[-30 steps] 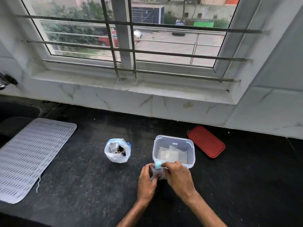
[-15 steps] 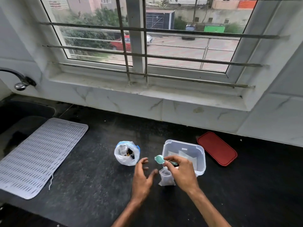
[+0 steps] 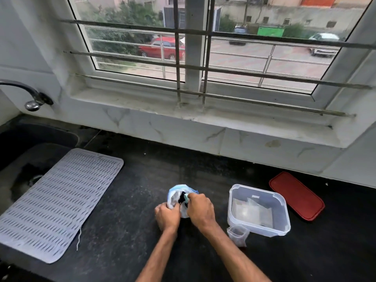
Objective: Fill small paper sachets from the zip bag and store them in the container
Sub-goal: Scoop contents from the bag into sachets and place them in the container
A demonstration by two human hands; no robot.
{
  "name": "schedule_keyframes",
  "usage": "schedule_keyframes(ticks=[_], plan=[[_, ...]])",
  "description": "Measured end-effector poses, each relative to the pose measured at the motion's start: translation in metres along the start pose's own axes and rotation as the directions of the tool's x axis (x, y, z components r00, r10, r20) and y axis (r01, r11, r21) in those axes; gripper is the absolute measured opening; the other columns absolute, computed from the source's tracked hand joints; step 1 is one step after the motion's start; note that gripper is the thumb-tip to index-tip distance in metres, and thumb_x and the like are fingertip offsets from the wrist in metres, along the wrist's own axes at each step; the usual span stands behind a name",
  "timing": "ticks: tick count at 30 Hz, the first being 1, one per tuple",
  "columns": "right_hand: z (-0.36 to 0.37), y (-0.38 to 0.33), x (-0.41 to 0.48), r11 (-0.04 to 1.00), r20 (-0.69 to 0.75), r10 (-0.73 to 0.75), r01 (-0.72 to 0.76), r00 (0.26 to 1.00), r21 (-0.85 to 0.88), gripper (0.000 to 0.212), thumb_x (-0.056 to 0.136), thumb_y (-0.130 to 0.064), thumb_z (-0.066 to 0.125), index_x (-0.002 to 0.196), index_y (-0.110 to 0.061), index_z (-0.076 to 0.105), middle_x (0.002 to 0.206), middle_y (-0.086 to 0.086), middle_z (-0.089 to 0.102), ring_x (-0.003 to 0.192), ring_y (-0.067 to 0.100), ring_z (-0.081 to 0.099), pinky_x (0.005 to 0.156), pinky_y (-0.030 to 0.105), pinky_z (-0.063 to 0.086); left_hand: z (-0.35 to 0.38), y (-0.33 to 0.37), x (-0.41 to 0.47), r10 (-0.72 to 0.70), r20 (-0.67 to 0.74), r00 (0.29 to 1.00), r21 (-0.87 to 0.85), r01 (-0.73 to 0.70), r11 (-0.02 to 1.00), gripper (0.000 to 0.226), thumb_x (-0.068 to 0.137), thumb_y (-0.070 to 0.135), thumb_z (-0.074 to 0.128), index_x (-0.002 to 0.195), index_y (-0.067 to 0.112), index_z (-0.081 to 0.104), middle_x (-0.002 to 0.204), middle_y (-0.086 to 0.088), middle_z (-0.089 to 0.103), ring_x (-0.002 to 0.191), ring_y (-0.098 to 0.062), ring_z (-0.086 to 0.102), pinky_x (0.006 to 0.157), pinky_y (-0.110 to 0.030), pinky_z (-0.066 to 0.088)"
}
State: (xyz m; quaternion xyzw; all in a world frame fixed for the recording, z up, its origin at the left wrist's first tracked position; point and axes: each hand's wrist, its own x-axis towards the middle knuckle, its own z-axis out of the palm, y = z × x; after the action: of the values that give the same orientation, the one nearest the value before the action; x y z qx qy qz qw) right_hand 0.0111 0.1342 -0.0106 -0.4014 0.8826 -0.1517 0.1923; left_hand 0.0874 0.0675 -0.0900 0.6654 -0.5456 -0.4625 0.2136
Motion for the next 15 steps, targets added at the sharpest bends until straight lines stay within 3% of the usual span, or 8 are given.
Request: schedule_keyframes(ticks=[2, 5, 8, 12, 15], plan=[[0.003, 0.001, 0.008, 0.997, -0.009, 0.024, -0.025, 1.0, -0.067, 0.027, 0.088, -0.013, 0.044, 0.106, -0.012, 0.065, 0.106, 0.013, 0.068, 0.1, 0.036, 0.064, 0.081, 0.039, 0.05, -0.002, -0.001, 0.004, -0.03, 0.075, 0.997, -0.06, 0.035, 0.998, 0.025, 0.085, 0.029, 0.067, 0.094, 0.006, 0.064, 0.1, -0.016, 0.068, 0.093, -0.034, 0.064, 0.079, -0.037, 0.051], [0.01, -0.002, 0.013, 0.992, -0.015, 0.038, -0.039, 0.999, -0.118, 0.027, 0.089, -0.011, 0.043, 0.105, -0.012, 0.065, 0.105, 0.012, 0.069, 0.1, 0.034, 0.065, 0.081, 0.039, 0.05, -0.004, -0.01, 0.015, -0.051, 0.145, 0.988, -0.154, 0.073, 0.985, 0.027, 0.083, 0.032, 0.071, 0.092, 0.009, 0.061, 0.093, -0.013, 0.07, 0.086, -0.031, 0.067, 0.079, -0.044, 0.056], [0.014, -0.006, 0.015, 0.993, -0.024, 0.064, -0.066, 0.998, -0.097, 0.027, 0.089, -0.01, 0.042, 0.103, -0.01, 0.065, 0.105, 0.012, 0.068, 0.099, 0.033, 0.065, 0.081, 0.039, 0.05, -0.011, -0.007, 0.018, -0.01, 0.226, 0.974, -0.274, 0.074, 0.959, 0.021, 0.084, 0.016, 0.074, 0.094, 0.004, 0.06, 0.091, -0.016, 0.07, 0.077, -0.026, 0.066, 0.073, -0.038, 0.056], [0.019, -0.008, 0.018, 0.974, -0.008, 0.189, -0.187, 0.982, 0.126, 0.027, 0.081, -0.015, 0.047, 0.09, -0.011, 0.072, 0.092, 0.01, 0.072, 0.089, 0.032, 0.068, 0.074, 0.036, 0.053, -0.018, 0.001, 0.022, 0.015, 0.267, 0.964, -0.321, 0.074, 0.944, 0.027, 0.081, 0.007, 0.075, 0.103, -0.001, 0.06, 0.092, -0.017, 0.07, 0.078, -0.023, 0.064, 0.07, -0.035, 0.054], [0.033, 0.0, 0.025, 0.878, 0.083, 0.31, -0.319, 0.947, 0.356, 0.024, 0.066, -0.02, 0.048, 0.068, -0.016, 0.072, 0.073, 0.007, 0.073, 0.074, 0.027, 0.071, 0.07, 0.036, 0.059, -0.021, 0.006, 0.025, 0.029, 0.309, 0.951, -0.301, 0.069, 0.951, 0.012, 0.085, 0.004, 0.07, 0.096, 0.003, 0.065, 0.088, -0.013, 0.071, 0.073, -0.02, 0.065, 0.065, -0.031, 0.053]])
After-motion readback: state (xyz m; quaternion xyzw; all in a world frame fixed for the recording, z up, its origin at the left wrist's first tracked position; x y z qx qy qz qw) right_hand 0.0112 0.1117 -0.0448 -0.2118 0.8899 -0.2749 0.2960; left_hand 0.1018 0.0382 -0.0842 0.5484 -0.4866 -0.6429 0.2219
